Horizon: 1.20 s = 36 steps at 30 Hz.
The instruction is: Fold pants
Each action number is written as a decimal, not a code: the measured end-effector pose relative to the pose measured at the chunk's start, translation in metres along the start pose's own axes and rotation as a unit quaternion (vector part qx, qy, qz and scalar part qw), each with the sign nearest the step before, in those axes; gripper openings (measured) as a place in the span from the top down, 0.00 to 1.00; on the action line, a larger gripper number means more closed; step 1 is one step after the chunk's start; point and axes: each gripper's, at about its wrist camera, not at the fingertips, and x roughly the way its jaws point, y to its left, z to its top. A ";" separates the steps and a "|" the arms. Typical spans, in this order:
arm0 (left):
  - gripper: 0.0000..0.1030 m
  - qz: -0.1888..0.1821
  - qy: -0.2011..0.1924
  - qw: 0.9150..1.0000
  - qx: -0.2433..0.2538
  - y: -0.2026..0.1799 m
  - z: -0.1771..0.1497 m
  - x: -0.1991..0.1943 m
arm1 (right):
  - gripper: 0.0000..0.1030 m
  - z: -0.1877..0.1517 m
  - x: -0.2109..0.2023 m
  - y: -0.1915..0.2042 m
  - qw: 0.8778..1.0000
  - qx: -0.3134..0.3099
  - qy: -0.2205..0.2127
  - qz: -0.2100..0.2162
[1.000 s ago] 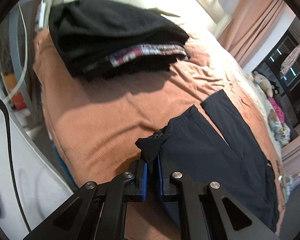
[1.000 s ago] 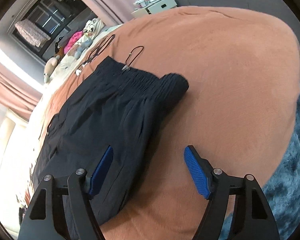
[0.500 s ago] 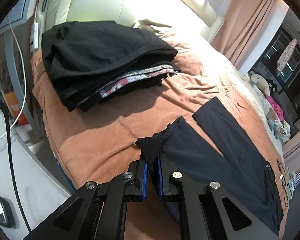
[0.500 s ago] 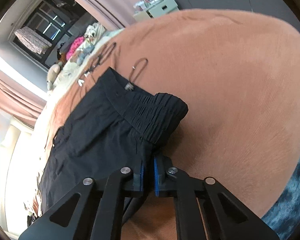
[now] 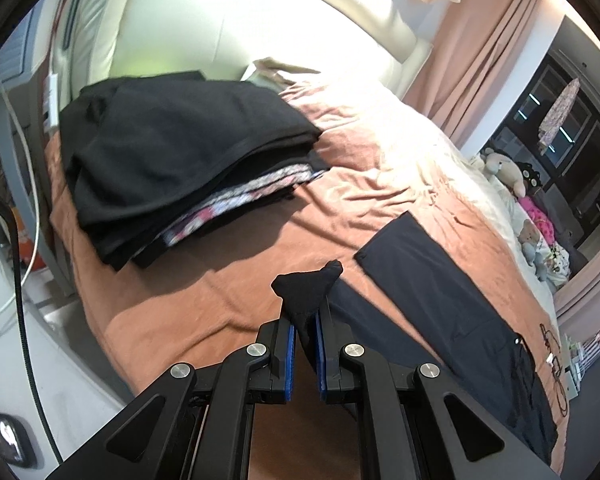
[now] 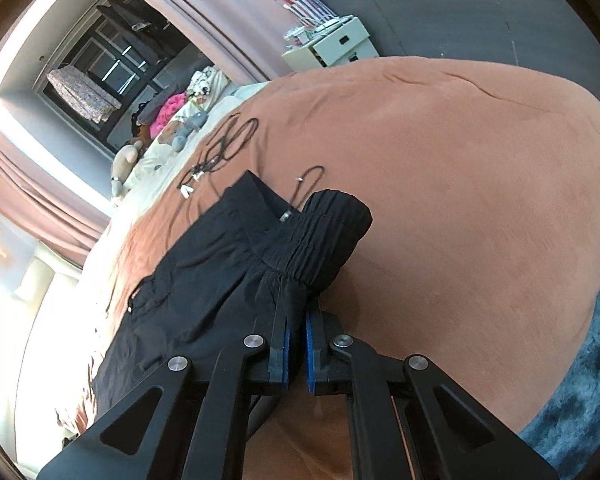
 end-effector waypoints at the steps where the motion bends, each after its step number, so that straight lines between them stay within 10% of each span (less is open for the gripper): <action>1: 0.91 -0.002 -0.004 1.000 0.003 -0.006 0.004 0.000 | 0.98 0.006 0.000 0.001 1.000 0.001 -0.001 0.004; 36: 0.91 -0.012 0.018 0.998 0.061 -0.172 0.111 0.142 | 0.98 0.101 0.117 0.096 0.998 -0.060 -0.004 -0.011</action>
